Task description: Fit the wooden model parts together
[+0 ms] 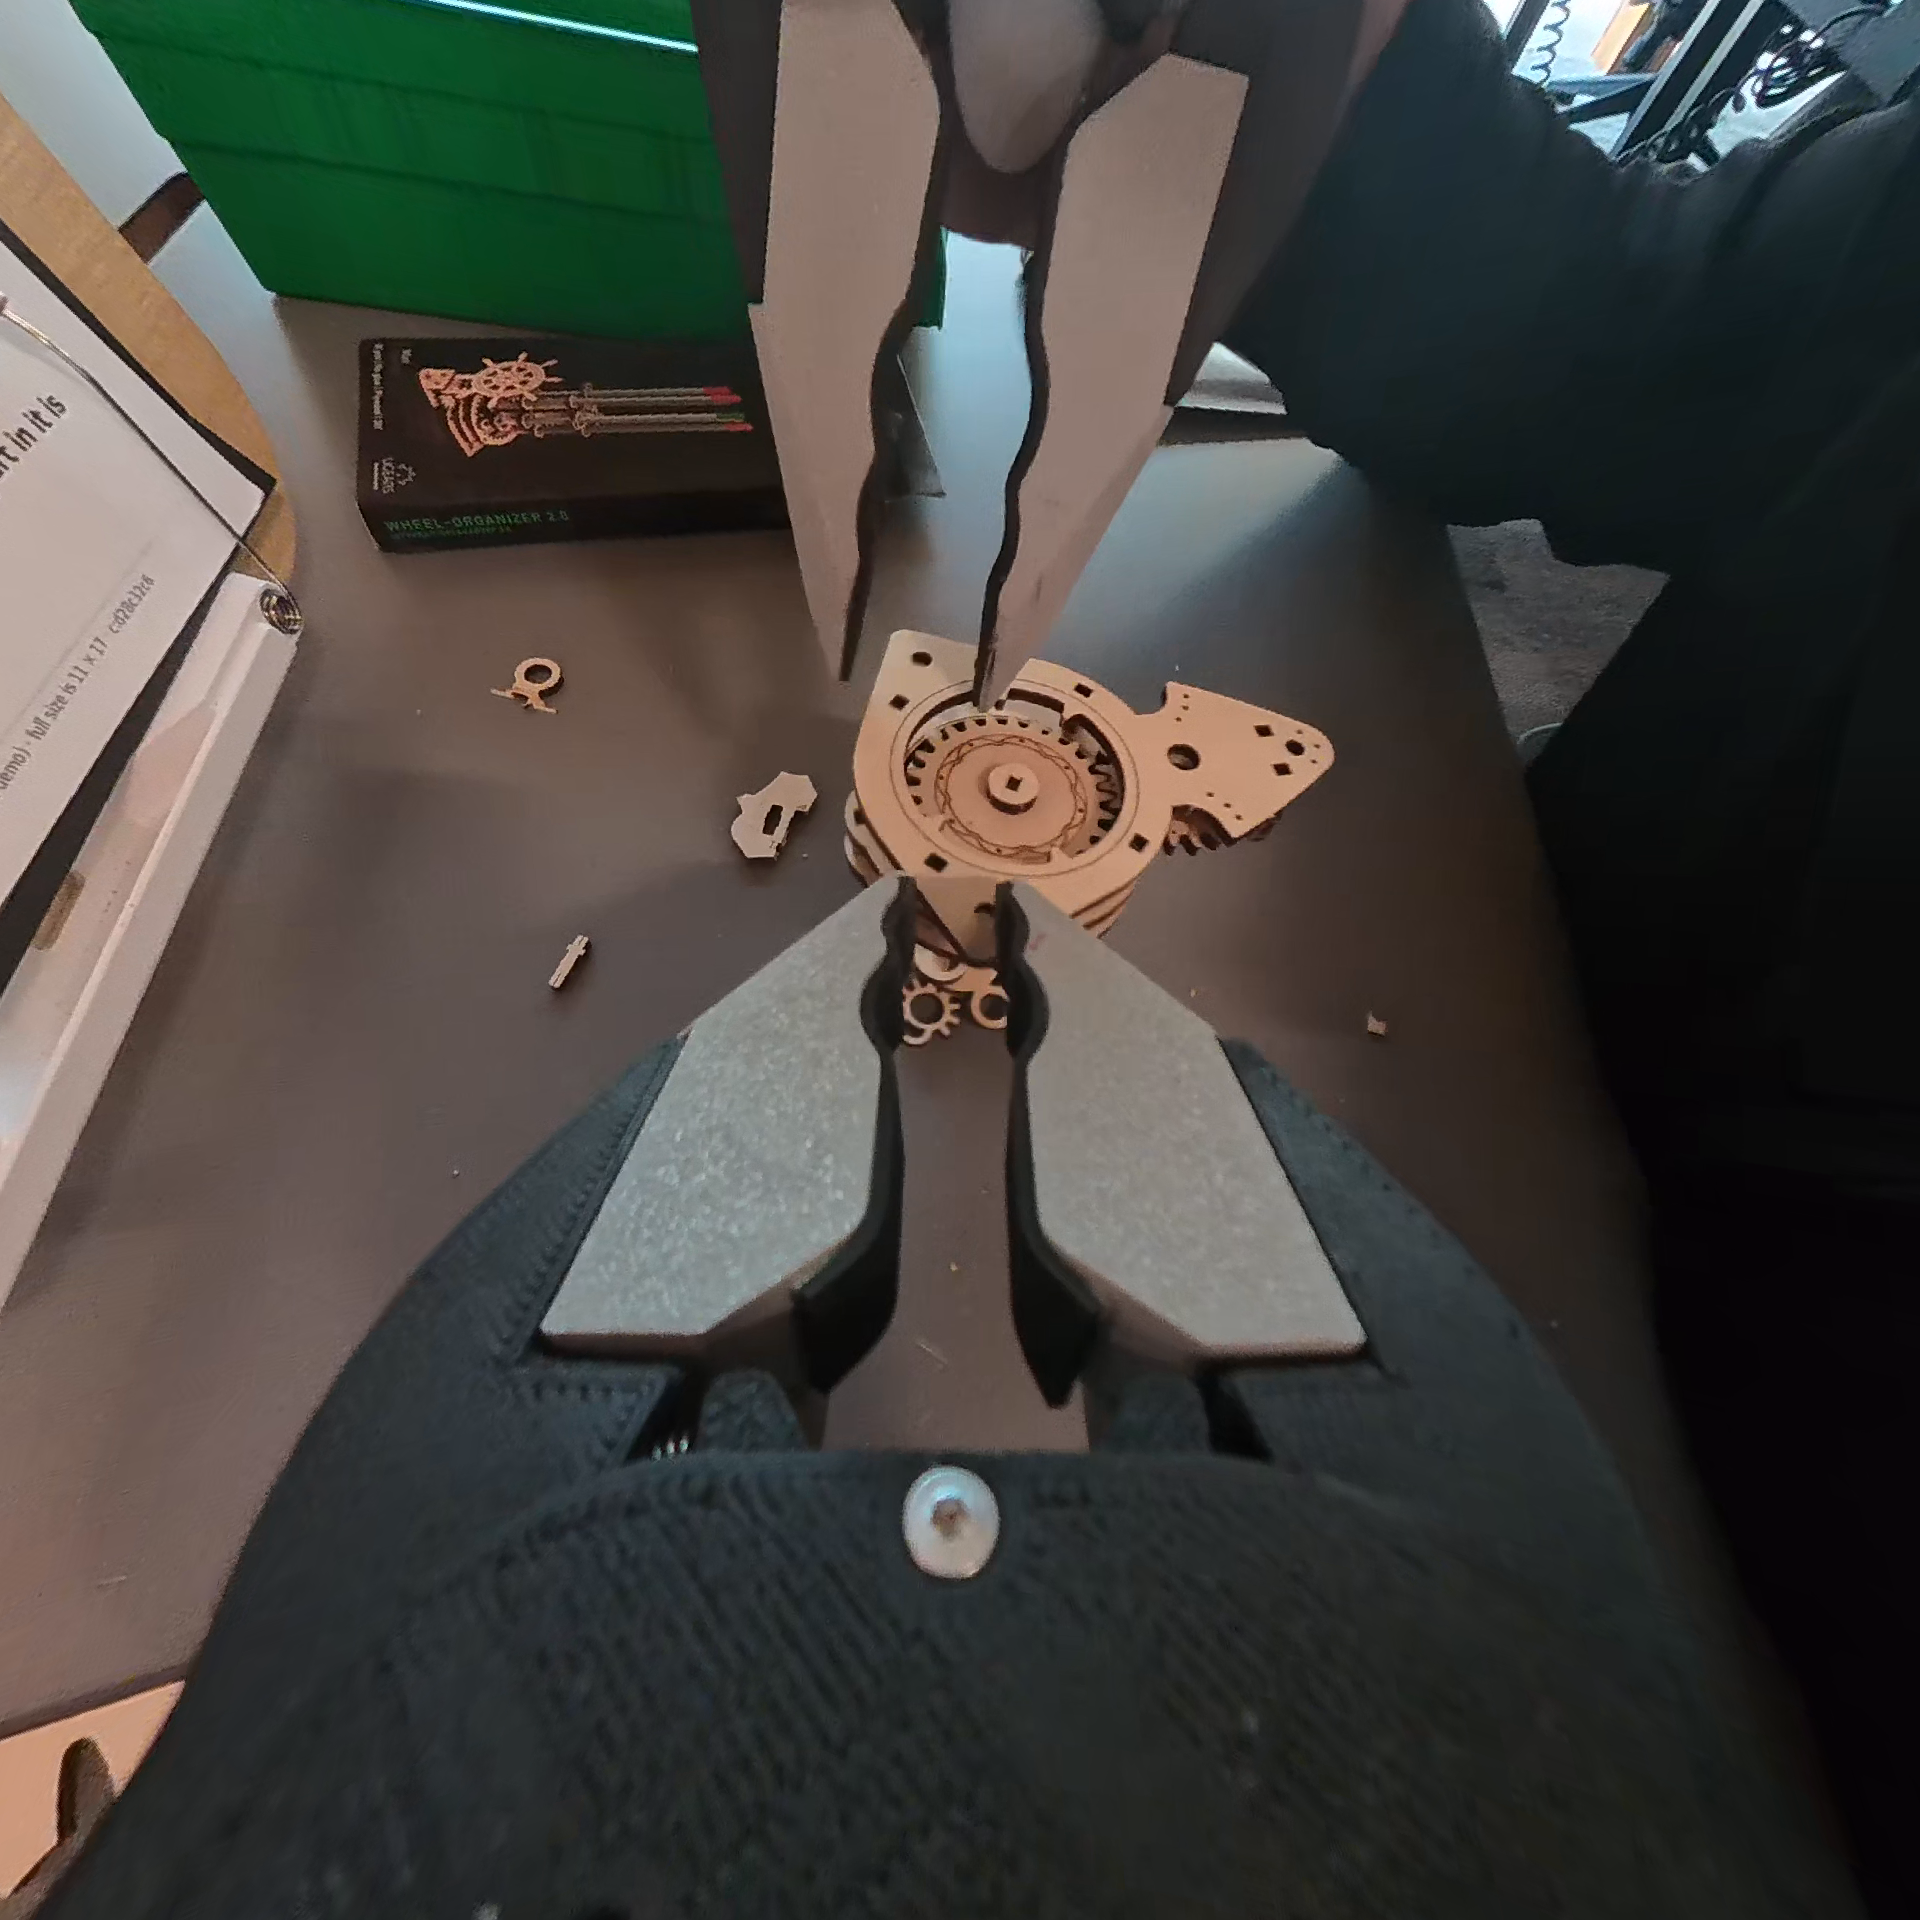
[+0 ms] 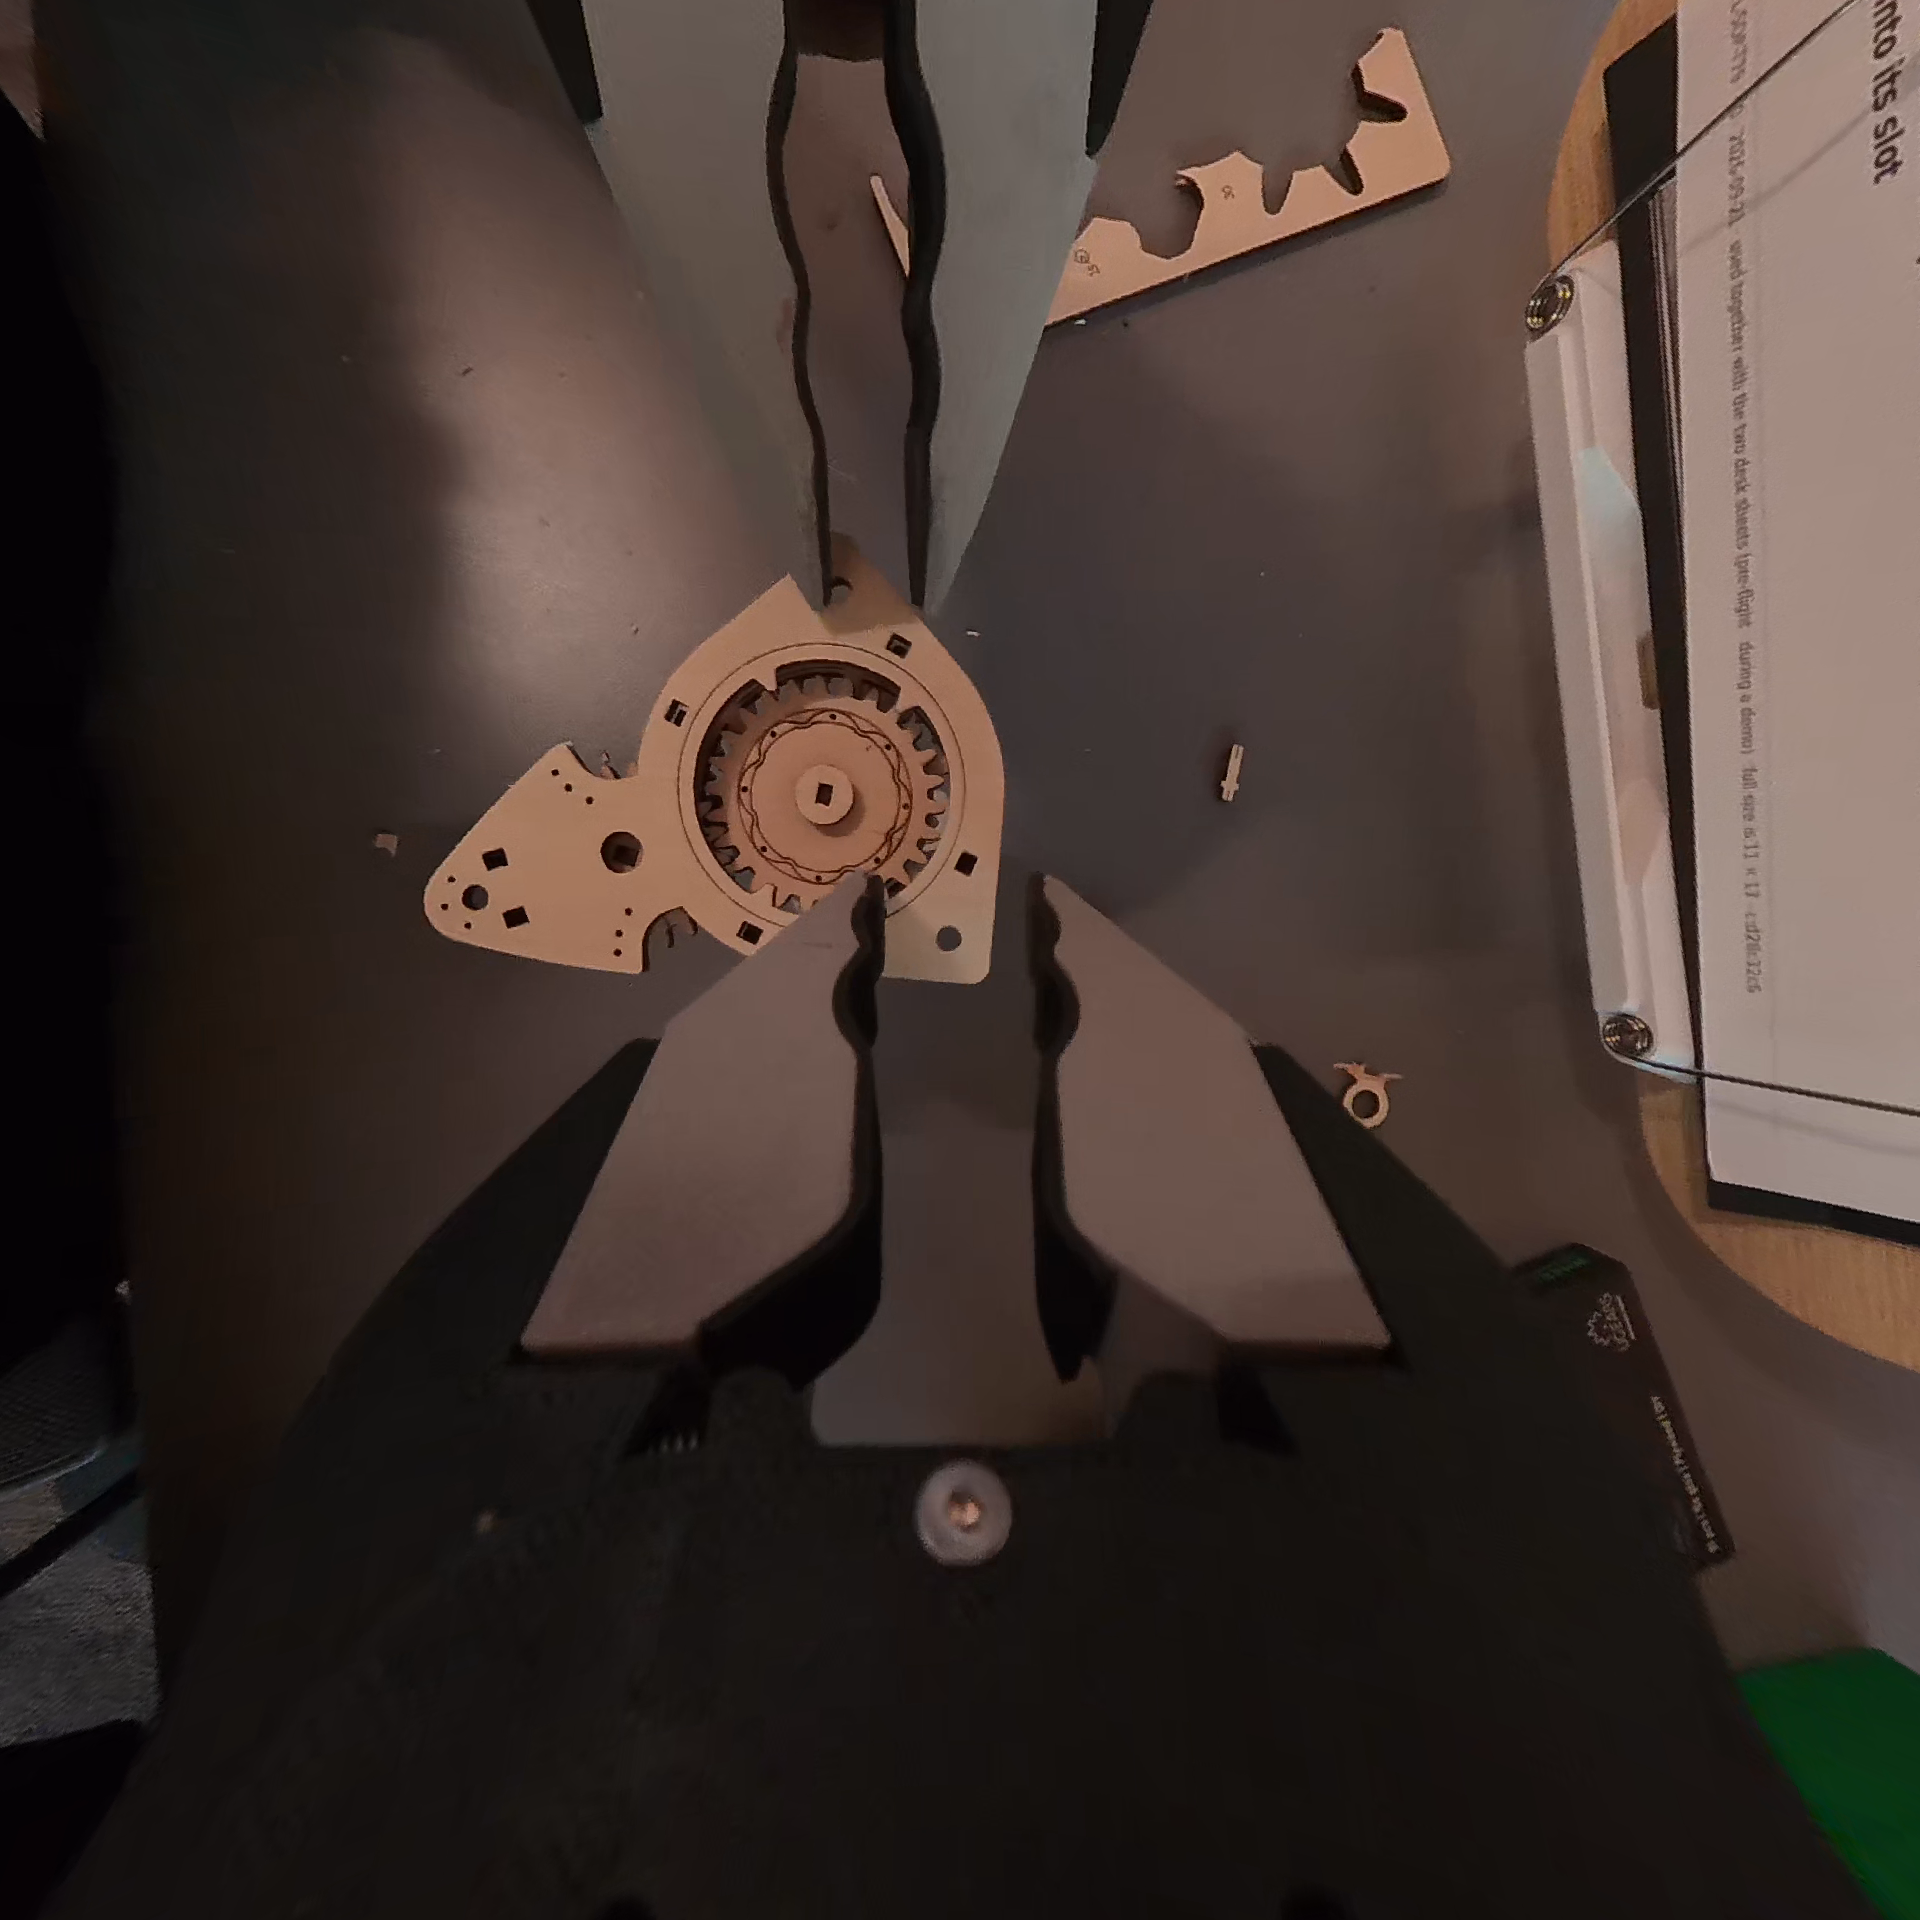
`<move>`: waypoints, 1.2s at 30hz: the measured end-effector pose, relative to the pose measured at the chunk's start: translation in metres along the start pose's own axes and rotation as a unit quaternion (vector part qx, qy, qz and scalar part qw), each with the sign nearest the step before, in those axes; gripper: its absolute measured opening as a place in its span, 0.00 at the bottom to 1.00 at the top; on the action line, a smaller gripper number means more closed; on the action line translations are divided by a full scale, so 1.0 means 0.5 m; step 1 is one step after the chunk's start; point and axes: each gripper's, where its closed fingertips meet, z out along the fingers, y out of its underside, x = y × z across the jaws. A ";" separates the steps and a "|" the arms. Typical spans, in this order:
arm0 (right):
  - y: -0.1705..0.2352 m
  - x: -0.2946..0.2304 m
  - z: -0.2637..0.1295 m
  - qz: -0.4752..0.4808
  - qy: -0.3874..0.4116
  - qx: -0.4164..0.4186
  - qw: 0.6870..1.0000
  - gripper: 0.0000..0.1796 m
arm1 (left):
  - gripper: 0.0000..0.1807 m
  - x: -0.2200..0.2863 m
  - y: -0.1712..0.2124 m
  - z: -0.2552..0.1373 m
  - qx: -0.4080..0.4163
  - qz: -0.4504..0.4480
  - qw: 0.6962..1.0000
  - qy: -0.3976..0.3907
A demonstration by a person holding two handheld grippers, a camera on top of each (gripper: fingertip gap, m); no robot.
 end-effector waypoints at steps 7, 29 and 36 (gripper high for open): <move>-0.007 -0.001 -0.026 -0.001 0.015 0.012 1.000 0.14 | 0.08 -0.006 0.003 -0.003 -0.008 0.003 1.000 -0.010; 0.041 -0.047 -0.099 0.123 0.097 0.167 0.973 0.16 | 0.18 0.063 0.042 -0.119 0.037 -0.018 0.993 -0.107; 0.075 -0.091 -0.083 0.187 0.114 0.255 0.942 0.19 | 0.20 0.090 0.120 -0.111 0.051 -0.081 0.986 -0.135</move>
